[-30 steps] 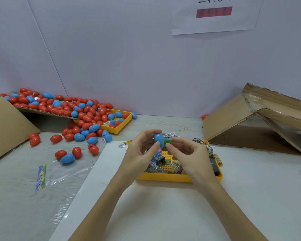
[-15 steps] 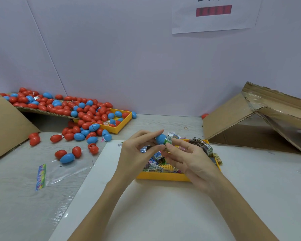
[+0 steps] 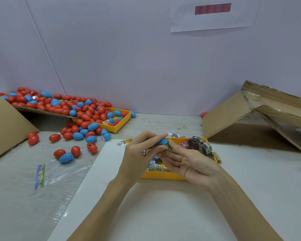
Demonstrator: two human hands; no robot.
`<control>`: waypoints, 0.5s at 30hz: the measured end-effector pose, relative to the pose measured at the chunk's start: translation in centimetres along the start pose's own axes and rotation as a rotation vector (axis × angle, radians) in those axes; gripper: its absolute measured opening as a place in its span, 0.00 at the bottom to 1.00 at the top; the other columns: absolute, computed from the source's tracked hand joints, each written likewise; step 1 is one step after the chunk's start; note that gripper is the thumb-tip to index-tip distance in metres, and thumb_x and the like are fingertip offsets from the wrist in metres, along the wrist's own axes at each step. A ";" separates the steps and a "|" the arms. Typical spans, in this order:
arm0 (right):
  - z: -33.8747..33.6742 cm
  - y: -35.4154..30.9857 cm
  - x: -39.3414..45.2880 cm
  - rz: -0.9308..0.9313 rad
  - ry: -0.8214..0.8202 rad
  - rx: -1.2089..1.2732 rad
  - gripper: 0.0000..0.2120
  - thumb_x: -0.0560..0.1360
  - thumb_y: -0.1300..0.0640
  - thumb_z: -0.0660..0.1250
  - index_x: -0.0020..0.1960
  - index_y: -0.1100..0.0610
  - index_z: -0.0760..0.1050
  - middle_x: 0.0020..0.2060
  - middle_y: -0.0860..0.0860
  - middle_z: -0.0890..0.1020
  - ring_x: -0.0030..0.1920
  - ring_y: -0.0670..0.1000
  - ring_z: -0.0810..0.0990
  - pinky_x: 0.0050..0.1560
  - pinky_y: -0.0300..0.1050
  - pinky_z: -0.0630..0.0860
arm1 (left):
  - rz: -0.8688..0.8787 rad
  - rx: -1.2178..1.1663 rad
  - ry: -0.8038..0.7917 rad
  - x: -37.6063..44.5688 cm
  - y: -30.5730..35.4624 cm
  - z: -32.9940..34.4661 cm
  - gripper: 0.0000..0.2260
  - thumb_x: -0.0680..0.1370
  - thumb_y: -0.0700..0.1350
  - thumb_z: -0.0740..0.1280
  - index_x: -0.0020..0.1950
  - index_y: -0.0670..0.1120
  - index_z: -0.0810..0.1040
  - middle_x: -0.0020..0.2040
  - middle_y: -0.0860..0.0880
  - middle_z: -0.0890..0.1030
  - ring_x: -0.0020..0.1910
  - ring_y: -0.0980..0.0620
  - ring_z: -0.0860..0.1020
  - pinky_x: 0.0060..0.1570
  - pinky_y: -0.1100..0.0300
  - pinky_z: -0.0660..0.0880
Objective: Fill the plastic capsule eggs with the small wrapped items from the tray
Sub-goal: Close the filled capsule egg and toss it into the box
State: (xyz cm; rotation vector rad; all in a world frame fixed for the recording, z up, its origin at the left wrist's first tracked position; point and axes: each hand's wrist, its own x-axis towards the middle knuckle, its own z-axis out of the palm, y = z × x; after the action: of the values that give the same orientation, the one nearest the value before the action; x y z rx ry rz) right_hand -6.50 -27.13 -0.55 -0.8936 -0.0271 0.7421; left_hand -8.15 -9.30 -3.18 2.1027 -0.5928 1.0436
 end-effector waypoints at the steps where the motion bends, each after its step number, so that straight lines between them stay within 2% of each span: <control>1: 0.0 0.0 0.0 0.003 0.000 0.013 0.15 0.70 0.56 0.77 0.52 0.65 0.86 0.55 0.65 0.85 0.55 0.57 0.86 0.46 0.44 0.84 | 0.004 0.000 -0.001 0.0 -0.1 0.0 0.16 0.76 0.37 0.73 0.64 0.40 0.82 0.50 0.46 0.81 0.49 0.55 0.78 0.52 0.67 0.75; 9: 0.6 0.2 -0.1 0.061 0.003 0.143 0.13 0.68 0.59 0.77 0.49 0.66 0.86 0.51 0.63 0.85 0.51 0.57 0.87 0.47 0.46 0.85 | -0.014 -0.026 0.011 -0.4 -0.1 0.6 0.13 0.79 0.38 0.69 0.64 0.40 0.82 0.52 0.46 0.80 0.51 0.49 0.79 0.52 0.59 0.77; 13: 1.0 0.4 -0.3 0.087 0.016 0.249 0.19 0.68 0.61 0.77 0.57 0.66 0.80 0.46 0.62 0.84 0.45 0.57 0.86 0.45 0.45 0.84 | -0.041 -0.029 0.016 -0.4 0.2 0.7 0.13 0.80 0.40 0.67 0.63 0.40 0.83 0.52 0.45 0.81 0.52 0.48 0.79 0.51 0.56 0.78; 15: 1.1 0.4 -0.3 0.093 0.030 0.280 0.22 0.69 0.61 0.77 0.62 0.65 0.77 0.45 0.62 0.83 0.47 0.56 0.83 0.46 0.45 0.83 | -0.079 -0.053 0.020 -0.3 0.3 0.7 0.12 0.81 0.40 0.67 0.63 0.41 0.83 0.53 0.46 0.81 0.53 0.49 0.79 0.51 0.56 0.78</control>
State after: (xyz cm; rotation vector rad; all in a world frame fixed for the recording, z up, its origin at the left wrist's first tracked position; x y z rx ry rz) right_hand -7.33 -26.34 -0.06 -0.6413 0.1433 0.7967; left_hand -8.19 -9.99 -3.59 2.0509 -0.5176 0.9926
